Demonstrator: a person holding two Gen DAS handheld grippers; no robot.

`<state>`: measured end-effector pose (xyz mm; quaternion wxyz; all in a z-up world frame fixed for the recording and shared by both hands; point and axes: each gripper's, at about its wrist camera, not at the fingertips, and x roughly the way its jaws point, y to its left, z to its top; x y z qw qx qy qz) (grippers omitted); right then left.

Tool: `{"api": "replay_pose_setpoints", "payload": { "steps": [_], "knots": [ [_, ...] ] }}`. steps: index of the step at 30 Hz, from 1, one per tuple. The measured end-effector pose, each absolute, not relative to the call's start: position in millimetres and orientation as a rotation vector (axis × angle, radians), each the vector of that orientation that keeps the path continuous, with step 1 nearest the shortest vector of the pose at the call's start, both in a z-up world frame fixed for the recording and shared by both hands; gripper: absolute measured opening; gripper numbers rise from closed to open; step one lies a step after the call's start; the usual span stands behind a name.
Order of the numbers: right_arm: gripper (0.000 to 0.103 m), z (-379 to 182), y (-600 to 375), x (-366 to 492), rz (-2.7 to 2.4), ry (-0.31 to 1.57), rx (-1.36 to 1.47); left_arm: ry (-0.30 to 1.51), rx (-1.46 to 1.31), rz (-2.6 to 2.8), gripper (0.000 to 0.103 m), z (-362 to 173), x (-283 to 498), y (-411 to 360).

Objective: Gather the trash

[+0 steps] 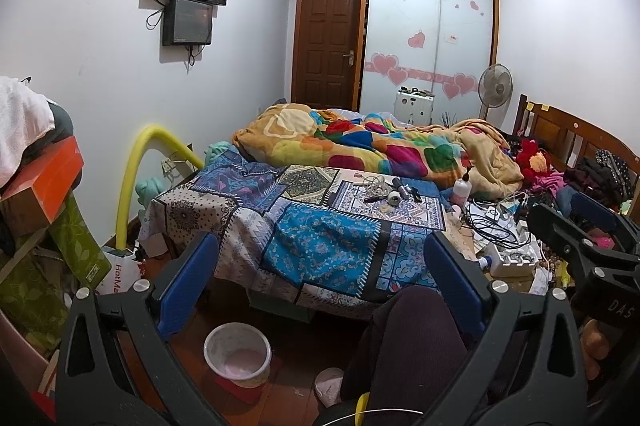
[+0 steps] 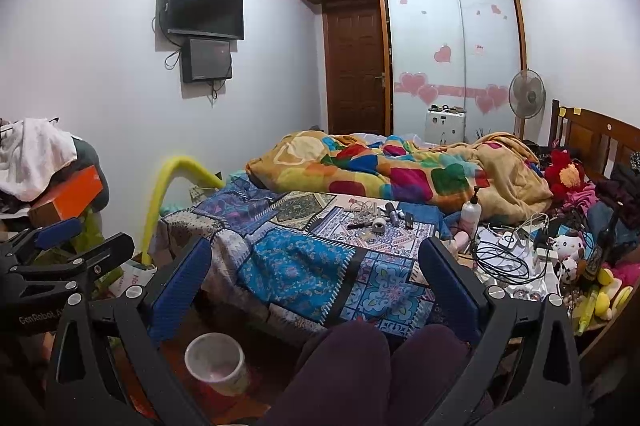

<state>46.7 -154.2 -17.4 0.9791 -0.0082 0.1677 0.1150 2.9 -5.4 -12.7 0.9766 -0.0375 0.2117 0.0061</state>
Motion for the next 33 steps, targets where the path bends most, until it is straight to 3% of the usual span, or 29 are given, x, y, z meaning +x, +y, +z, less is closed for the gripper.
{"api": "replay_pose_setpoints", "payload": {
  "steps": [17,33],
  "knots": [
    [0.103,-10,-179,88,0.198,0.362,-0.001,0.425,-0.031,0.005,0.103,4,43,-21],
    [0.103,1,-250,202,0.076,0.401,-0.057,0.491,-0.047,-0.074,0.103,1,207,-88]
  ]
}}
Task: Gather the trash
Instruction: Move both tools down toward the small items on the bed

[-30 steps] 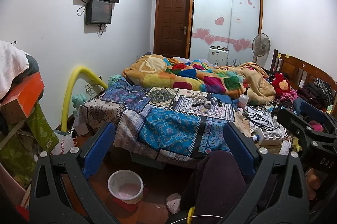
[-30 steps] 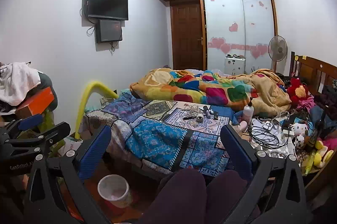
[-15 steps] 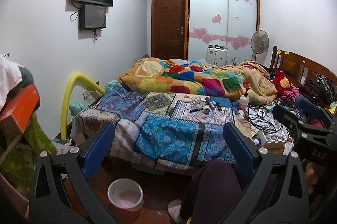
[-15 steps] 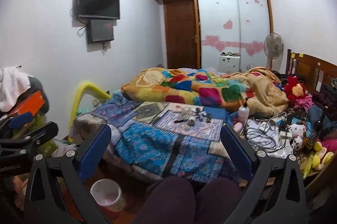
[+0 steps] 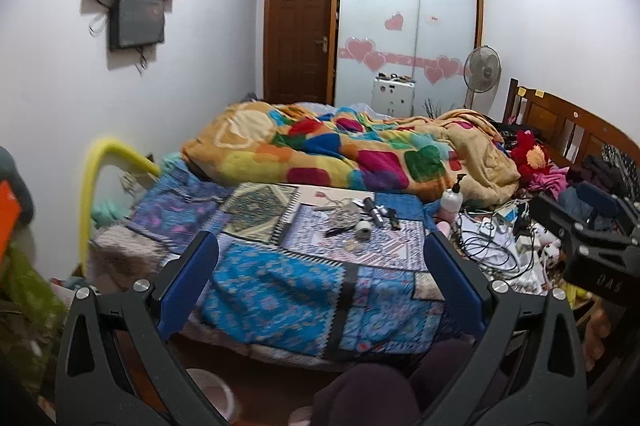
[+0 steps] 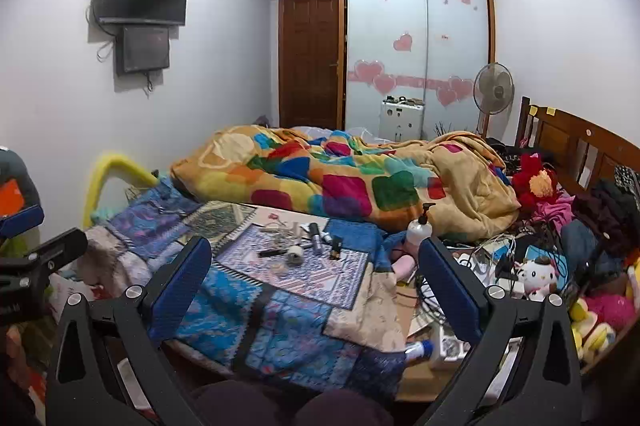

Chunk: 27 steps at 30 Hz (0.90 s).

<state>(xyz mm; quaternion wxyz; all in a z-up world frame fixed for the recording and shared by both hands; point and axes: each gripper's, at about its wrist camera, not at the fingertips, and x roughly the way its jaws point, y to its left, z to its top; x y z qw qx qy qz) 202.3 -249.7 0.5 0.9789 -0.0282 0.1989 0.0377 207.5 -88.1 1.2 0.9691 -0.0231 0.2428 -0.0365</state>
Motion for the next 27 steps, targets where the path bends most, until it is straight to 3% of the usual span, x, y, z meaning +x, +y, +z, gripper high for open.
{"api": "replay_pose_setpoints", "payload": {
  "steps": [9,16,27],
  "knots": [
    [0.103,-31,-276,282,0.109,0.515,-0.075,0.624,-0.071,-0.074,0.103,-48,316,-113],
    [0.102,-75,-288,362,0.187,0.675,0.009,0.745,-0.123,-0.082,0.094,-101,394,-123],
    [0.08,-153,-282,479,0.276,0.902,0.129,0.854,-0.163,-0.058,0.095,-178,479,-109]
  ]
}}
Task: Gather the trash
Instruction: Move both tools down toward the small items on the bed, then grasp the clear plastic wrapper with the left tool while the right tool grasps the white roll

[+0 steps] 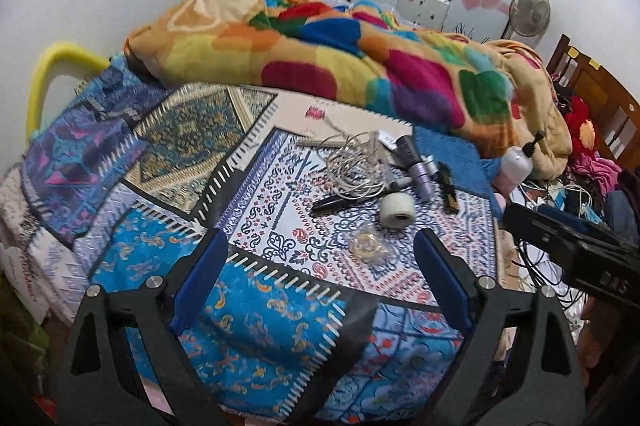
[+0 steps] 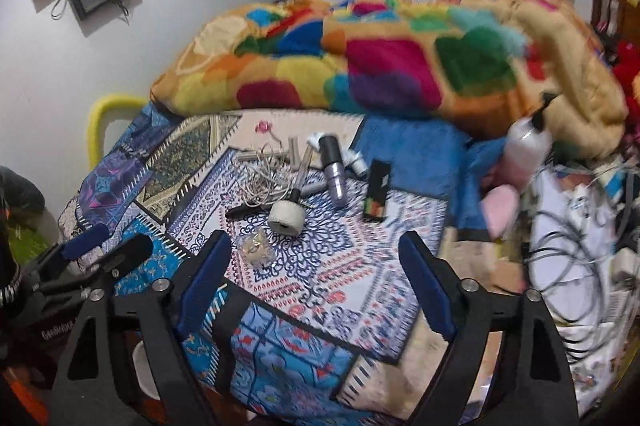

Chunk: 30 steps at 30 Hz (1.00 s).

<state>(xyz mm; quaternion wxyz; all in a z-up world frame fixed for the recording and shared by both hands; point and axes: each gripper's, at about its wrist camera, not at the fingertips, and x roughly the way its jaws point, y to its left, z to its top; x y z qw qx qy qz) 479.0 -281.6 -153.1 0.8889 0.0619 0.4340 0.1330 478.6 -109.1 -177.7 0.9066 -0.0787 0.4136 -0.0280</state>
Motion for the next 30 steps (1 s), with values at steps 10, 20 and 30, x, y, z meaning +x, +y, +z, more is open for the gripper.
{"api": "replay_pose_setpoints", "payload": {
  "steps": [10,20,30],
  "knots": [
    [0.064,-218,-249,538,0.351,1.059,0.174,0.919,-0.149,-0.068,0.095,-227,500,-100],
    [0.035,-232,-245,547,0.352,1.087,0.191,0.96,-0.174,-0.076,0.094,-245,504,-107],
    [0.035,-222,-282,523,0.312,1.089,0.16,0.974,-0.113,-0.143,0.094,-254,524,-146]
  ]
}}
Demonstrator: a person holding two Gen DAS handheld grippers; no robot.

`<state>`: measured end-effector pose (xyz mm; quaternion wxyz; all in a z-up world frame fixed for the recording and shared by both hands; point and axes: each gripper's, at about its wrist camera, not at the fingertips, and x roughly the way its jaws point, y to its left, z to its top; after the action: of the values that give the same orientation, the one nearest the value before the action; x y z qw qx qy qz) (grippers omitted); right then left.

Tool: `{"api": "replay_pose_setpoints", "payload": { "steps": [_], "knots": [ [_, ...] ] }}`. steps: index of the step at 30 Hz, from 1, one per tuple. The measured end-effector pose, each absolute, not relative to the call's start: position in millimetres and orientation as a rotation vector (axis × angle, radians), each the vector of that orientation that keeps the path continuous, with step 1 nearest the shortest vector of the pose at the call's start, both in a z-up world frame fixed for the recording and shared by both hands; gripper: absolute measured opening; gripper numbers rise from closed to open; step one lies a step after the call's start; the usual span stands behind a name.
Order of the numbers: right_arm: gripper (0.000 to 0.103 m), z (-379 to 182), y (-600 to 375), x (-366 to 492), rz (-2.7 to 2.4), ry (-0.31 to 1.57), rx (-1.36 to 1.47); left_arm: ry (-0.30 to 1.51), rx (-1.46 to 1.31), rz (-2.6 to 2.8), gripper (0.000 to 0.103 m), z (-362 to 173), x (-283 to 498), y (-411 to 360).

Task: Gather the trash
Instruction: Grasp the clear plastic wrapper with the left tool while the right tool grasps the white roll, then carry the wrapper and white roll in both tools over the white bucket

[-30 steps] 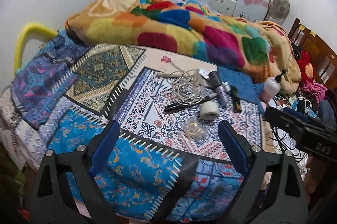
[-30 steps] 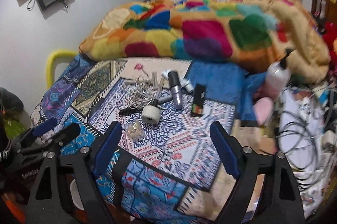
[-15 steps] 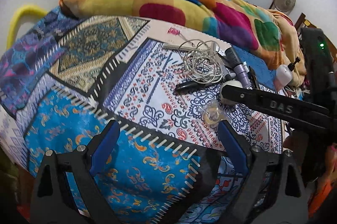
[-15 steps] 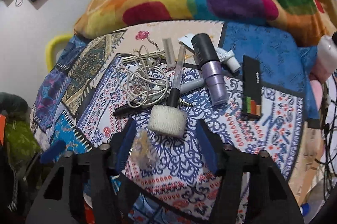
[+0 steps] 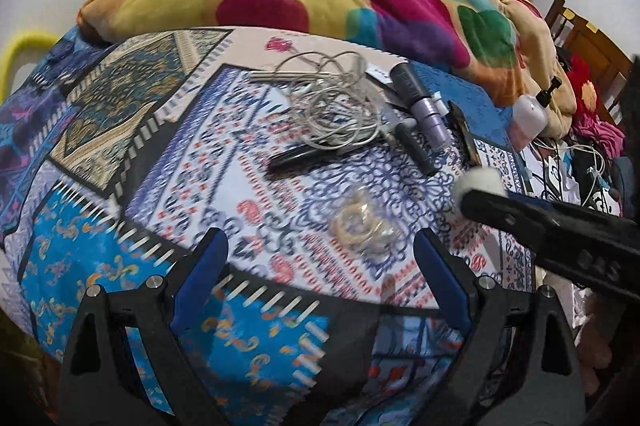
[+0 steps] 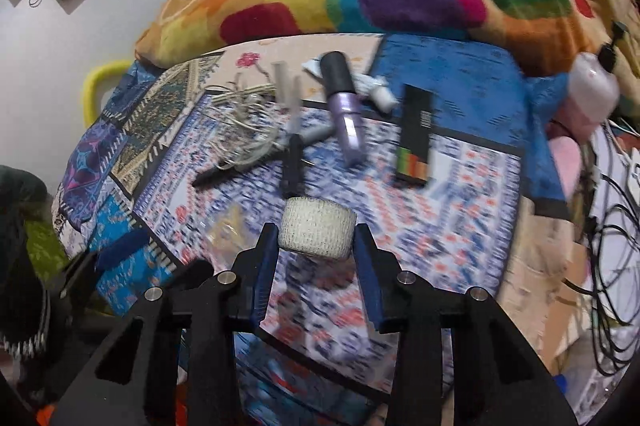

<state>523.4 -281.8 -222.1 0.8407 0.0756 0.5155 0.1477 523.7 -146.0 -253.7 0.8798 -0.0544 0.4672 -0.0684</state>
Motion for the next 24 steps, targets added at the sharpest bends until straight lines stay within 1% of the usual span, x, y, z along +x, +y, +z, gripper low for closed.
{"api": "replay_pose_setpoints", "payload": {
  "steps": [4,6,7,8,9,10,11,14,17,24],
  "knots": [
    [0.035,-218,-298,515,0.269,1.077,0.148,0.974,-0.081,-0.13,0.082,-258,536,-160],
    [0.035,-216,-301,511,0.262,1.074,0.153,0.976,-0.065,-0.121,0.072,-261,539,-167],
    [0.035,-215,-303,510,0.26,1.073,0.158,0.987,-0.057,-0.116,0.062,-264,541,-170],
    [0.035,-215,-303,509,0.261,1.071,0.162,1.001,-0.055,-0.116,0.05,-266,542,-171],
    [0.035,-214,-304,508,0.262,1.07,0.166,1.008,-0.049,-0.105,0.049,-267,543,-174],
    [0.035,-213,-304,507,0.265,1.07,0.168,1.0,-0.041,-0.098,0.04,-266,542,-177],
    [0.035,-212,-304,507,0.267,1.068,0.169,1.011,-0.048,-0.116,0.035,-266,543,-178],
    [0.035,-207,-304,502,0.269,1.054,0.163,1.017,-0.06,-0.142,0.033,-262,539,-181],
    [0.035,-200,-303,496,0.279,1.043,0.162,0.997,-0.047,-0.153,0.032,-250,531,-183],
    [0.035,-167,-297,475,0.301,0.991,0.152,0.933,-0.071,-0.168,0.032,-201,498,-172]
  ]
}}
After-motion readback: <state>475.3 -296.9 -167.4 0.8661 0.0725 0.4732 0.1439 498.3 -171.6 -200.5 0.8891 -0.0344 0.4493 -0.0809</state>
